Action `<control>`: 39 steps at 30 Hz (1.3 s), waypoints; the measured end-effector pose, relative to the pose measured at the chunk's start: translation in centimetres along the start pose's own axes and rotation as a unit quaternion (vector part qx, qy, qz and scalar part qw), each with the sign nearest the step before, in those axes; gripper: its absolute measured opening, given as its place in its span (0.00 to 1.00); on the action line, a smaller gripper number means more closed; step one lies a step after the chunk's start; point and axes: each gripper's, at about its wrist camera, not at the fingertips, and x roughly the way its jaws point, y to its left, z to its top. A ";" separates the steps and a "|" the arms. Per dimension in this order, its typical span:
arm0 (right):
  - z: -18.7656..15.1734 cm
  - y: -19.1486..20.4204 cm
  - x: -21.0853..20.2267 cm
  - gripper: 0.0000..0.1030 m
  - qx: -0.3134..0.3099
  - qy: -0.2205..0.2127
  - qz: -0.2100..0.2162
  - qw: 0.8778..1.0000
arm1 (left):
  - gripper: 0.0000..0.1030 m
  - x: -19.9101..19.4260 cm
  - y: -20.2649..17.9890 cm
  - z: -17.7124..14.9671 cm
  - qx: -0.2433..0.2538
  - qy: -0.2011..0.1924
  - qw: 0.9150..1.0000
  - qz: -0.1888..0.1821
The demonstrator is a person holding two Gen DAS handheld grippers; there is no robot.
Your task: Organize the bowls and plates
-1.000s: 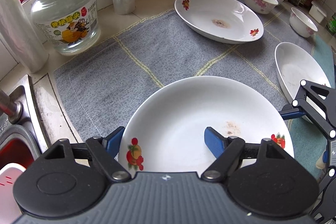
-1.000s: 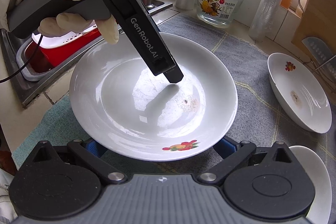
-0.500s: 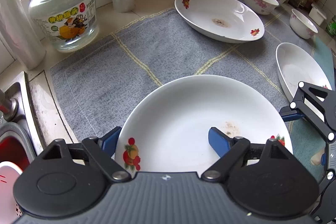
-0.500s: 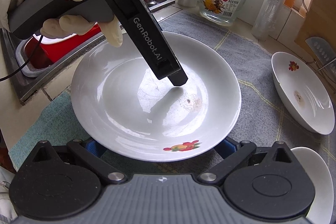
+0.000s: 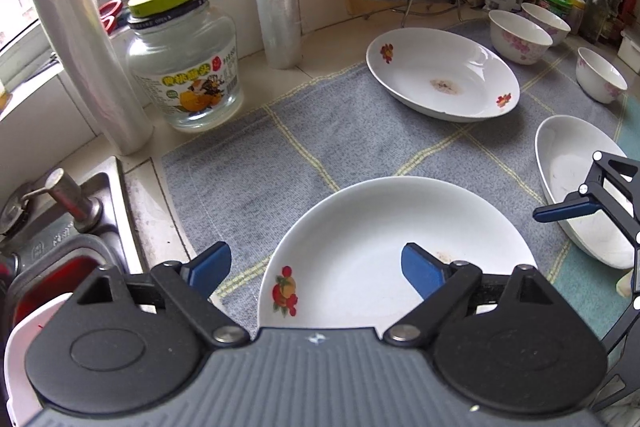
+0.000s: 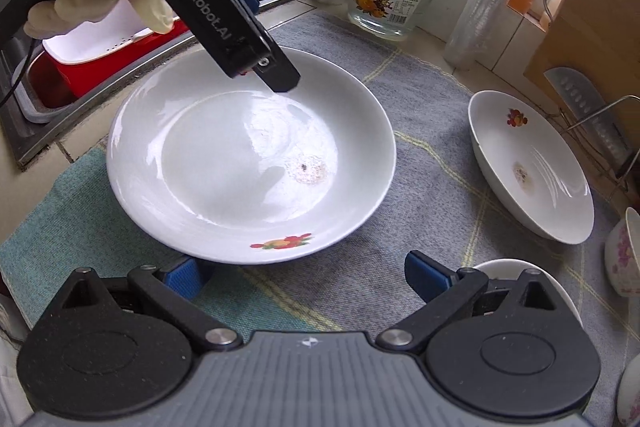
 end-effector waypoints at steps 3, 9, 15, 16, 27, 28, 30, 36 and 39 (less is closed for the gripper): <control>-0.1 -0.2 -0.3 1.00 0.004 0.002 -0.011 1.000 | 0.89 -1.1 0.4 0.0 -0.040 -0.016 0.999 0.013; 0.2 0.3 -0.7 1.00 -0.003 0.011 -0.034 0.999 | 0.89 -2.7 1.0 -0.3 -0.093 -0.034 0.995 0.006; 0.1 -0.5 -1.8 1.00 0.023 0.019 -0.048 0.998 | 0.89 -3.7 0.7 -0.8 -0.088 -0.046 0.995 -0.007; 0.0 -0.7 -2.1 1.00 0.027 0.018 -0.055 0.998 | 0.89 -3.9 0.5 -0.9 -0.085 -0.048 0.995 -0.012; -1.3 -5.0 -6.9 1.00 0.108 -0.039 -0.097 0.989 | 0.89 -5.0 -3.4 -0.1 -0.060 -0.072 0.995 -0.047; -1.7 -5.3 -7.2 1.00 0.108 -0.043 -0.097 0.988 | 0.89 -5.1 -4.1 -0.1 -0.059 -0.074 0.994 -0.048; -2.3 -6.2 -7.5 1.00 0.109 -0.049 -0.094 0.988 | 0.89 -5.3 -5.2 0.0 -0.060 -0.073 0.994 -0.046; -5.1 -9.3 -8.5 1.00 0.106 -0.062 -0.069 0.990 | 0.89 -4.9 -9.9 0.3 -0.082 -0.064 0.994 -0.027; -6.9 -11.2 -9.4 1.00 0.101 -0.070 -0.044 0.991 | 0.89 -4.7 -13.4 0.6 -0.093 -0.060 0.994 -0.014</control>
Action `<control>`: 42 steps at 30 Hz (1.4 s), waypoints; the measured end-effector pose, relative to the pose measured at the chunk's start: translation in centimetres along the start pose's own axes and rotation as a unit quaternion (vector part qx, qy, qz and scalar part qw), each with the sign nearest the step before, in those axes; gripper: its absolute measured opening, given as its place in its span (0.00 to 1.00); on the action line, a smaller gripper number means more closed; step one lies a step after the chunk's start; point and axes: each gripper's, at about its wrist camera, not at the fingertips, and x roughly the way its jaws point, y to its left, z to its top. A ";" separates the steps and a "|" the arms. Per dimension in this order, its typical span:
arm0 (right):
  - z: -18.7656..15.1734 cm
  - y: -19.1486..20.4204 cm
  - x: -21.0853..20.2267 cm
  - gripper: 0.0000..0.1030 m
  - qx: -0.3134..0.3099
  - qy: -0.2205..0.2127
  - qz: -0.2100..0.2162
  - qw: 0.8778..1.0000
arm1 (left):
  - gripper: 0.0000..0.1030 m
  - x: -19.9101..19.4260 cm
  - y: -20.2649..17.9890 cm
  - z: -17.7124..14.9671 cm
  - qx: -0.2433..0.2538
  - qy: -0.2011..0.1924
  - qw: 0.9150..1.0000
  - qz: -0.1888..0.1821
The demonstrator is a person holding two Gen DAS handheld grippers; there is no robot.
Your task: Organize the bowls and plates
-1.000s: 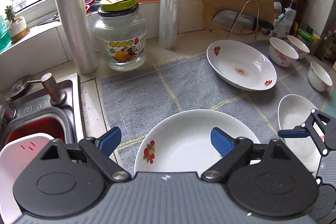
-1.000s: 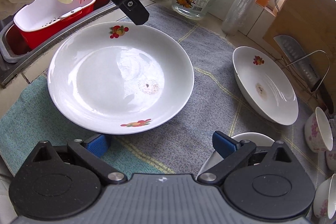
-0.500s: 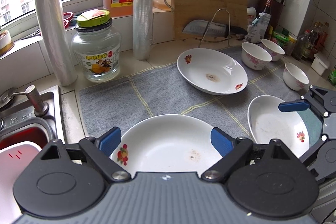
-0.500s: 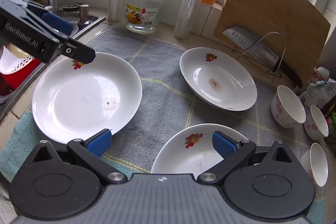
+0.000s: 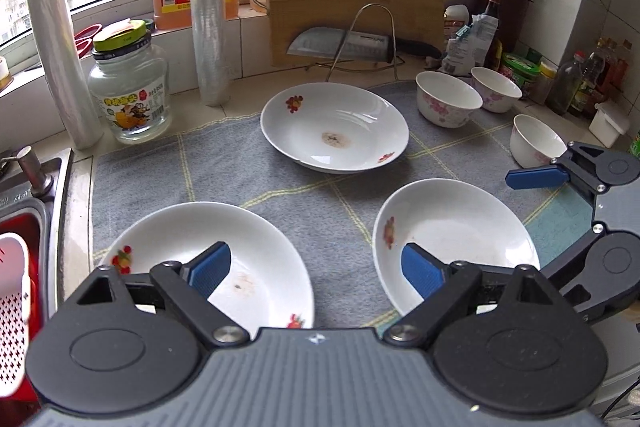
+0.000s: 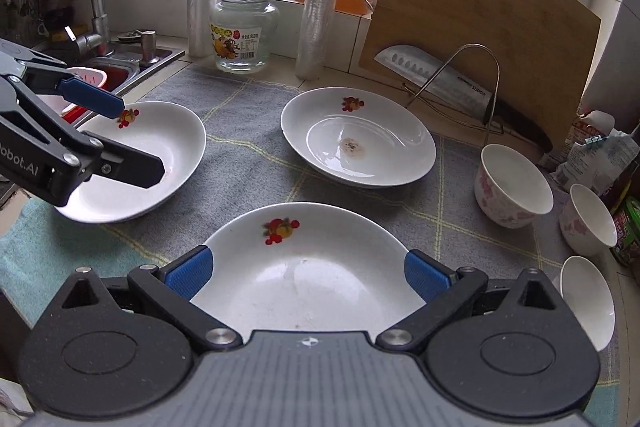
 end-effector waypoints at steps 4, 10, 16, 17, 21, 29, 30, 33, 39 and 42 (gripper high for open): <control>-1.3 -2.5 -1.1 1.00 -0.016 -0.010 0.030 0.999 | 0.89 0.1 -3.7 -0.4 -0.024 -0.001 0.999 0.026; -2.9 -5.4 -2.0 1.00 -0.024 -0.016 0.061 0.998 | 0.89 -0.2 -6.7 -0.7 -0.057 -0.003 0.997 0.048; -4.6 -7.7 -1.8 1.00 -0.012 -0.017 0.078 0.997 | 0.89 1.0 -7.5 -0.4 -0.065 -0.002 0.997 0.053; -4.9 -8.1 -1.7 1.00 -0.010 -0.014 0.081 0.997 | 0.89 1.3 -7.5 -0.4 -0.066 0.001 0.996 0.053; -6.7 -9.0 -1.4 1.00 -0.028 -0.013 0.105 0.994 | 0.89 2.6 -7.4 -0.1 -0.074 0.013 0.996 0.058; -9.2 -10.2 -1.0 1.00 -0.038 -0.020 0.161 0.986 | 0.89 4.6 -7.7 0.6 -0.059 0.044 0.995 0.060; -9.5 -10.2 -1.2 1.00 -0.046 -0.025 0.165 0.985 | 0.89 4.8 -7.7 0.6 -0.057 0.046 0.996 0.056; -10.2 -9.8 -0.6 1.00 -0.065 -0.010 0.170 0.983 | 0.89 5.7 -7.8 0.8 -0.051 0.057 0.996 0.053; -10.5 -8.4 0.7 1.00 -0.086 -0.006 0.168 0.982 | 0.89 6.9 -8.0 1.2 -0.035 0.071 0.996 0.041; -10.2 -8.1 1.0 1.00 -0.089 -0.009 0.169 0.982 | 0.89 7.4 -8.1 1.3 -0.025 0.077 0.996 0.041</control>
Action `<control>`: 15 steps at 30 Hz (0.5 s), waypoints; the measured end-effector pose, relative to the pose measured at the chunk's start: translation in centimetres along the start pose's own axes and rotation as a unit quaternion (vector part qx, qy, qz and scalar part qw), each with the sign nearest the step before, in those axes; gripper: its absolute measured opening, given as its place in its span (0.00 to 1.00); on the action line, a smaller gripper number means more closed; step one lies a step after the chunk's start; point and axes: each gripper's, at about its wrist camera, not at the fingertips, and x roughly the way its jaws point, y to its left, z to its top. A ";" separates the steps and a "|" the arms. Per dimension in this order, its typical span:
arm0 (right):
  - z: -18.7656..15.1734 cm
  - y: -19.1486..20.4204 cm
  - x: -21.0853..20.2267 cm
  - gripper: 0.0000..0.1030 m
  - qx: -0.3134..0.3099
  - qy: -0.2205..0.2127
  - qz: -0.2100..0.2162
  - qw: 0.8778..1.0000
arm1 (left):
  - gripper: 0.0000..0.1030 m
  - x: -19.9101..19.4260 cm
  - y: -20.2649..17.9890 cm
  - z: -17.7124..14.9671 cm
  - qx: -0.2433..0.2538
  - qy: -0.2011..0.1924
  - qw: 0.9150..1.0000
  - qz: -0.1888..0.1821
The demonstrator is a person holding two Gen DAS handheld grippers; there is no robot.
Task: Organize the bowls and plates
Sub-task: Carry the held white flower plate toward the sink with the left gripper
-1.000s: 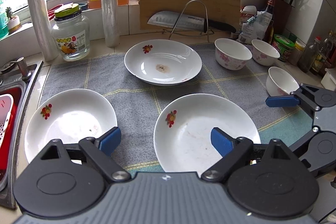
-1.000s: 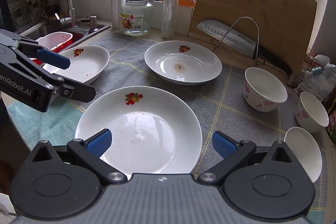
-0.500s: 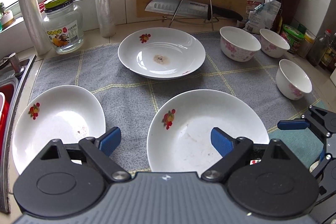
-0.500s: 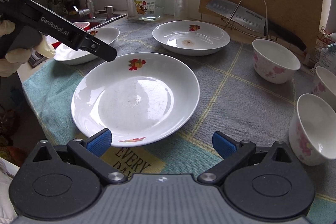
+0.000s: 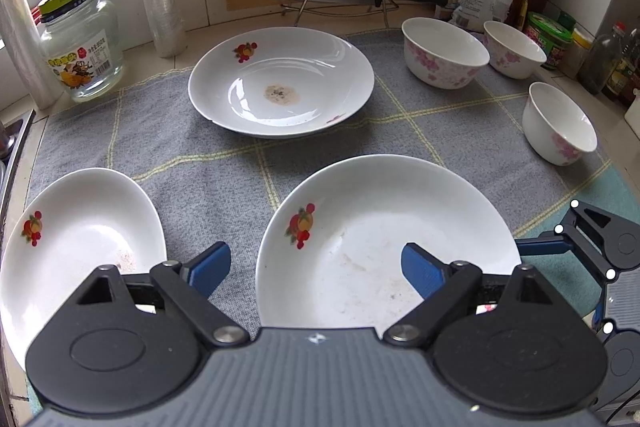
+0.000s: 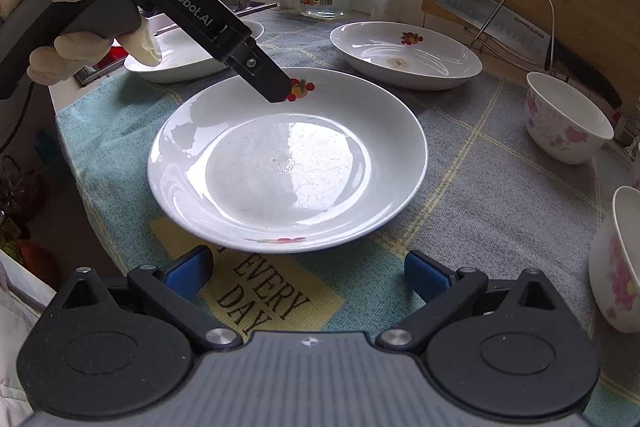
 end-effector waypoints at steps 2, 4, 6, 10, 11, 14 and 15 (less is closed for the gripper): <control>0.1 0.1 0.4 1.00 -0.002 0.003 0.001 1.000 | 0.89 0.3 0.1 0.2 0.006 0.002 1.000 -0.001; 0.2 0.3 0.5 1.00 -0.012 0.004 -0.005 1.000 | 0.89 0.6 0.1 0.5 0.009 0.005 1.000 -0.004; 0.2 0.4 0.5 1.00 -0.012 0.004 -0.004 1.000 | 0.89 0.8 0.1 0.7 0.015 0.007 1.000 -0.006; 0.3 0.4 0.6 1.00 -0.011 0.003 -0.006 1.000 | 0.87 1.6 0.0 1.2 0.028 0.013 1.000 -0.007; 0.3 0.4 0.6 1.00 -0.011 0.003 -0.006 1.000 | 0.87 1.8 -0.1 1.3 0.030 0.014 0.999 -0.007; 0.3 0.5 0.6 1.00 -0.010 0.003 -0.008 1.000 | 0.84 2.5 -0.1 1.7 0.034 0.020 0.999 -0.012; 0.3 0.5 0.6 1.00 -0.009 0.002 -0.009 1.000 | 0.81 2.7 -0.1 1.8 0.035 0.023 0.999 -0.014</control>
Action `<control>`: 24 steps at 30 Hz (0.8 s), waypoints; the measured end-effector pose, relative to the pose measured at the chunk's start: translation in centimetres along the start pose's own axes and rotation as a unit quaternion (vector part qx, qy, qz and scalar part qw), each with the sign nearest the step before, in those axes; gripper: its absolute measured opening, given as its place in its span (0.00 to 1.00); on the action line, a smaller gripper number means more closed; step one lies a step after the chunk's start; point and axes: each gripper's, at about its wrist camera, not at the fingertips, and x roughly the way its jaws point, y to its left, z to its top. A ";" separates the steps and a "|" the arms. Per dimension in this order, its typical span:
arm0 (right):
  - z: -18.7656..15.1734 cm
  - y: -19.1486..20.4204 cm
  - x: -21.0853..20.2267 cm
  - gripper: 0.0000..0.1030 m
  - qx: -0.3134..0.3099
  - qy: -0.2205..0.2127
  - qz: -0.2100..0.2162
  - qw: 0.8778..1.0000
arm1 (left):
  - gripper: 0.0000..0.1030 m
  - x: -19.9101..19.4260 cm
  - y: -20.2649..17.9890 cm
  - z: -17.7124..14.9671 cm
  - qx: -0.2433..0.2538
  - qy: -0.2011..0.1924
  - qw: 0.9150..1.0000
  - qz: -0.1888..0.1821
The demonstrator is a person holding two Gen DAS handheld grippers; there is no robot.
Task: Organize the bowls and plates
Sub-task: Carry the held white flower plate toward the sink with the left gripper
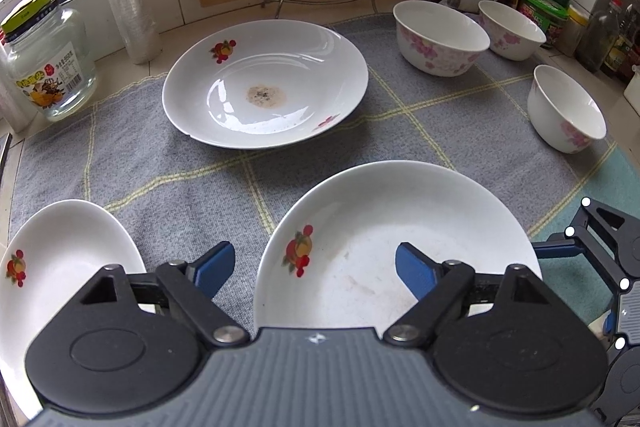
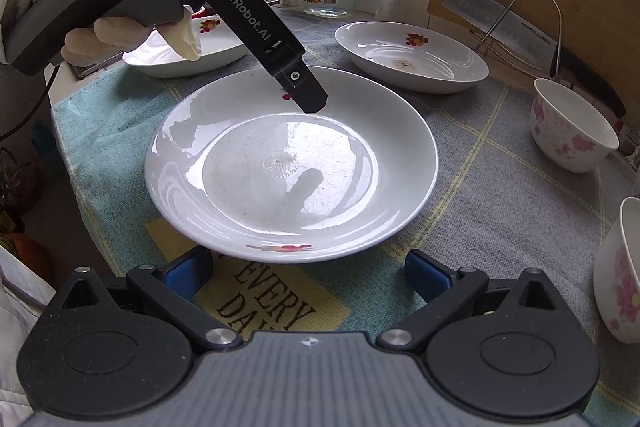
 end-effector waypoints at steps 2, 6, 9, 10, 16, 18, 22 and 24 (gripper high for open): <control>-0.1 0.0 0.0 1.00 0.001 -0.003 -0.001 1.000 | 0.78 0.4 0.0 0.1 0.002 0.006 1.000 -0.005; -0.2 0.0 0.0 1.00 0.004 -0.010 -0.003 1.000 | 0.70 1.1 0.0 0.3 0.007 0.016 1.000 -0.013; -0.2 0.1 0.0 1.00 0.006 -0.009 -0.006 1.000 | 0.70 1.5 -0.1 0.4 0.009 0.022 1.000 -0.017; -0.2 0.1 0.0 1.00 0.007 -0.009 -0.006 1.000 | 0.70 1.6 -0.1 0.4 0.011 0.023 1.000 -0.017; -0.3 0.0 0.0 1.00 0.007 -0.016 -0.007 1.000 | 0.70 2.0 -0.1 0.5 0.018 0.032 0.999 -0.016; -0.4 0.1 0.0 1.00 0.008 -0.020 -0.008 1.000 | 0.70 2.3 -0.1 0.5 0.016 0.039 0.999 -0.017; -0.3 0.2 0.2 1.00 0.006 -0.027 -0.007 1.000 | 0.70 2.3 -0.2 0.4 0.024 0.044 0.999 -0.018; -0.1 0.3 0.3 1.00 0.001 -0.028 -0.002 1.000 | 0.70 2.4 0.0 0.5 0.022 0.047 0.998 -0.022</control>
